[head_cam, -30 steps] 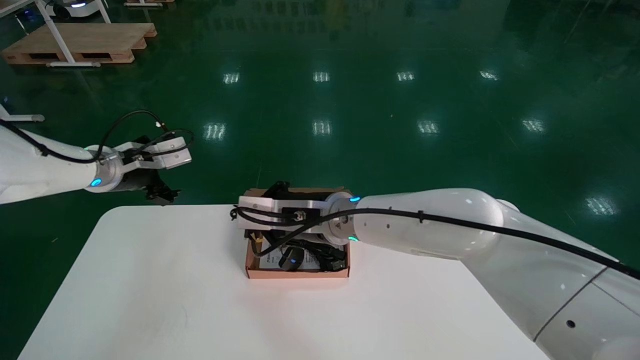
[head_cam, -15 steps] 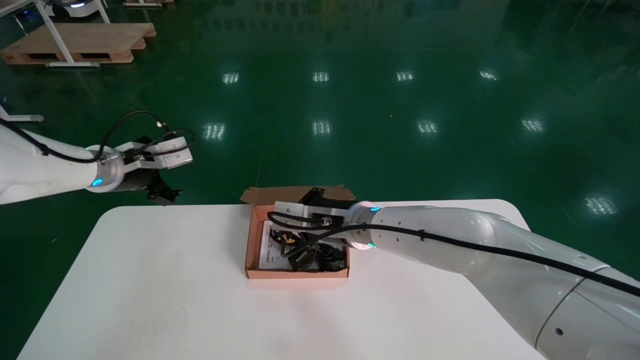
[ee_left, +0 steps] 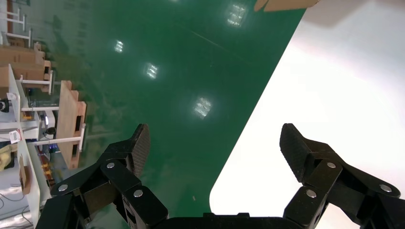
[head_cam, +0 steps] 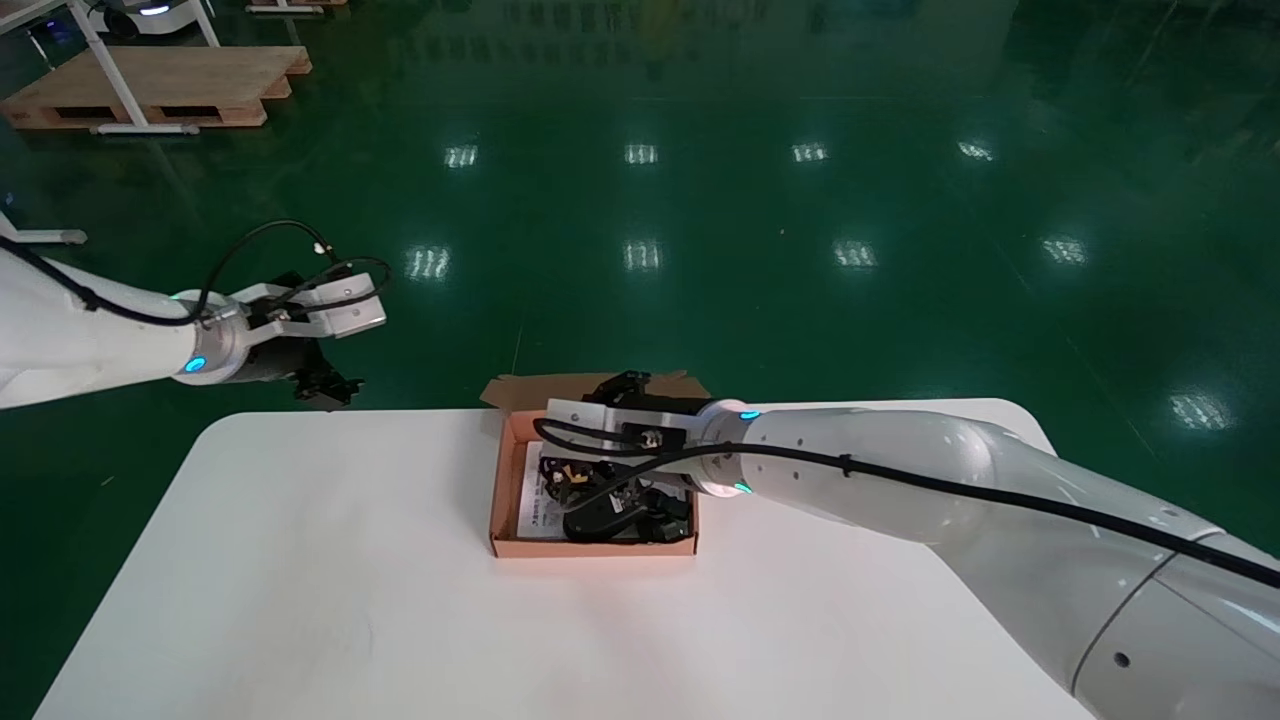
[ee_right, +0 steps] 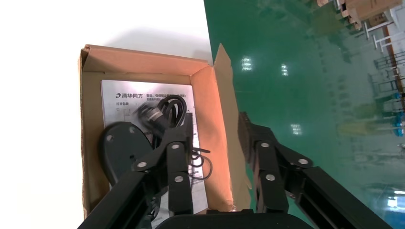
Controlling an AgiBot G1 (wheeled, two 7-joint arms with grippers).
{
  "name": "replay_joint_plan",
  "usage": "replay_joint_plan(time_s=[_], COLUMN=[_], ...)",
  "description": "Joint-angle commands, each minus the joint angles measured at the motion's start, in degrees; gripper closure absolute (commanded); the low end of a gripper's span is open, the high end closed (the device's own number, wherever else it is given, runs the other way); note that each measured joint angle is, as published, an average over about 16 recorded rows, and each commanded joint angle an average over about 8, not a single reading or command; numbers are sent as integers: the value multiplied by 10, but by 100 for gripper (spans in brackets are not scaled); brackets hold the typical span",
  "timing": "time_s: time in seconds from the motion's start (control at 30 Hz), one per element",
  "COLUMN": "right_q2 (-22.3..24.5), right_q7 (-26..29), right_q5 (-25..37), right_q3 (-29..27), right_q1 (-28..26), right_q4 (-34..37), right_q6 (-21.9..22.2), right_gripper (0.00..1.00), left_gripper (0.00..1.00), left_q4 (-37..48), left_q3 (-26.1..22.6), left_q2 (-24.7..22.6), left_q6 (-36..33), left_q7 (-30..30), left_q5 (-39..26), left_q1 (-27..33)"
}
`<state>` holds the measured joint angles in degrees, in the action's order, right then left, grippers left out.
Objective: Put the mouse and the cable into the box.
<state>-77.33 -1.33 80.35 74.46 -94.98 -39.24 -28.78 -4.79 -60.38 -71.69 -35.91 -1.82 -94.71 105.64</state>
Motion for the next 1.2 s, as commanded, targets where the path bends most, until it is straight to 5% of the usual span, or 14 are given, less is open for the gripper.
replay_joint_plan(time_s=[0.03, 1.2], right_q2=[2, 255], right_q7=[0, 73], right_q5=[-2, -233], right_q3=[-3, -354], right_q1=[2, 202], right_q4=[-2, -207], right_q6=[-3, -344], right_gripper=[0, 0], left_gripper=[0, 0], left_q4=[-6, -422], left_q3=[4, 272], left_q2=[3, 225], left_q6=[-4, -305], left_q7=[1, 77], left_q5=[4, 324], left_q1=[-4, -270])
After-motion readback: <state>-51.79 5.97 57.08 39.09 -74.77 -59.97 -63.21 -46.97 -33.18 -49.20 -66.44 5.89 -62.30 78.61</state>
